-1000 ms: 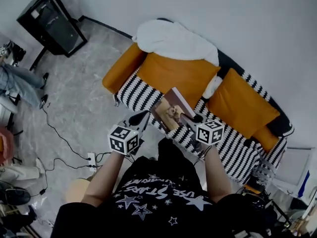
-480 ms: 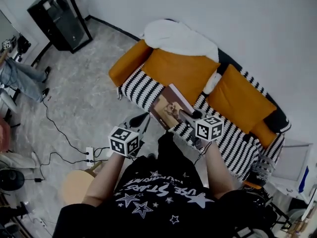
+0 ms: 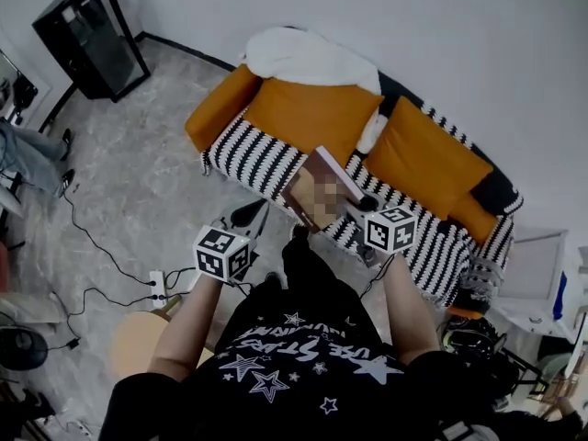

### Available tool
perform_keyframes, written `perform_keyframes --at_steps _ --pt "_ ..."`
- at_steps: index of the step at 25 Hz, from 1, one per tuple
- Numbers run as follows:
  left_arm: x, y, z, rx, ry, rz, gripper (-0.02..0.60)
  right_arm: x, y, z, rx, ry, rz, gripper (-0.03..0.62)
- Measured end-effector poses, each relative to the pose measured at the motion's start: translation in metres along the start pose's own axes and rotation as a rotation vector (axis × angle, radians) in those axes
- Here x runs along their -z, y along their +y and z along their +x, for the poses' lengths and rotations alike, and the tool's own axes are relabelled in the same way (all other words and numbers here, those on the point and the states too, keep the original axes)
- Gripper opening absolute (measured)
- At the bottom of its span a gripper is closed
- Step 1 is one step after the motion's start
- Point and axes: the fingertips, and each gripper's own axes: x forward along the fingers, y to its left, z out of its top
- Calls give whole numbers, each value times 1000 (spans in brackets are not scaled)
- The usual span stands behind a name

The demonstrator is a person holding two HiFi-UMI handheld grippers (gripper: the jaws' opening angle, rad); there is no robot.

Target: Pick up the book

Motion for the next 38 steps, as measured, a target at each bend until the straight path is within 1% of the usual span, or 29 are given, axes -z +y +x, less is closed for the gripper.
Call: perform_keyframes --at_steps 3,9,12,16,21,24,28,38 --pt "4 -10 -1 25 0 6 8 4 -2 -18 36 -12 6 155" --pt "7 -25 8 19 1 -21 9 12 -22 -39 79 -19 22 155" --pt "5 -29 15 8 3 -19 9 16 -31 -37 71 -9 30 155" --pt "2 -41 27 -24 1 -13 9 21 -41 -41 40 -11 26 155" --pt "1 -71 43 -68 -17 -30 9 32 -60 -64 1 5 7 155" --pt "5 -90 52 -77 -14 -28 9 38 -71 -81 -13 -6 11 155" --pt "13 -115 59 -87 -3 -21 8 45 -81 -107 -16 -29 -13 155" --pt "37 -205 69 -66 14 7 9 85 -104 -193 -7 -63 -3 155"
